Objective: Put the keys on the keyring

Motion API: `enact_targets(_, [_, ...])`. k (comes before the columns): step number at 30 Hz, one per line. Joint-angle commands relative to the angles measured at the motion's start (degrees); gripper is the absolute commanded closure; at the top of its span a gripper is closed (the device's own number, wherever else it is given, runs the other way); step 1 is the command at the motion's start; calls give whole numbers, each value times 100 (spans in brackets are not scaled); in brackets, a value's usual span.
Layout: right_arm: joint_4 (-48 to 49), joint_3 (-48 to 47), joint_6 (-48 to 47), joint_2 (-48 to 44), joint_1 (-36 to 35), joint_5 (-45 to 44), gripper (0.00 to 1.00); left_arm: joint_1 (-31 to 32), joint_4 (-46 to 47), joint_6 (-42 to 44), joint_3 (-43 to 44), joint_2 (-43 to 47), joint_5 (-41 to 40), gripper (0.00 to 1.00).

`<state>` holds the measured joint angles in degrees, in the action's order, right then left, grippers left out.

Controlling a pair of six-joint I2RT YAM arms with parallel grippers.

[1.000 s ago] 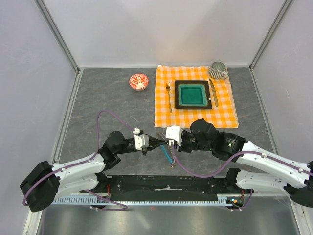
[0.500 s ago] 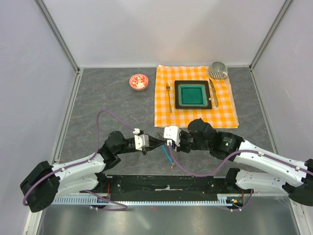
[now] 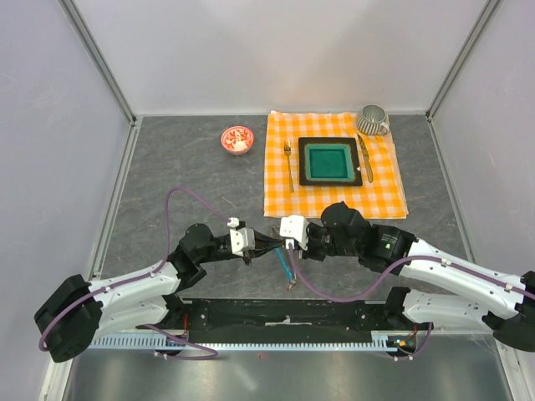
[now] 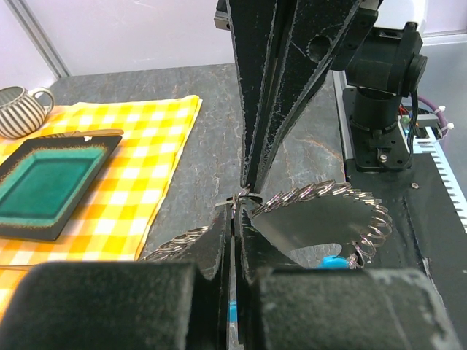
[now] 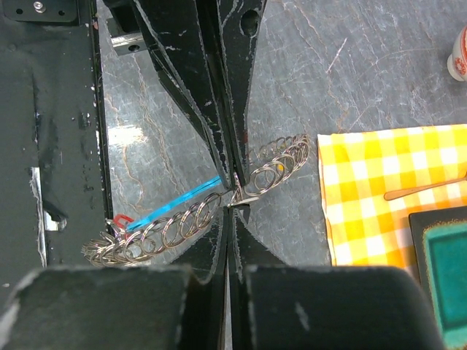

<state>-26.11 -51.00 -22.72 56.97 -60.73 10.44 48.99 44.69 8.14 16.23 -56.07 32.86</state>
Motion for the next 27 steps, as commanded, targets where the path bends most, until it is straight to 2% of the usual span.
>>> enact_targets(1, [211, 64, -4, 7, 8, 81, 100, 23, 383, -225, 232, 158, -236, 98])
enact_targets(8, [133, 73, -22, 42, 8, 134, 100, 23, 462, -559, 214, 255, -605, 98])
enact_targets(15, [106, 90, -4, 60, 17, 29, 100, 14, 1032, -762, -5, 281, -720, 98])
enact_targets(22, [132, 91, 22, 156, 8, 248, 100, 14, 2693, -1428, -445, -175, -676, 98])
enact_targets(27, [352, 187, 154, 165, 8, 511, 100, 14, 4388, -1824, -734, -983, -728, 98])
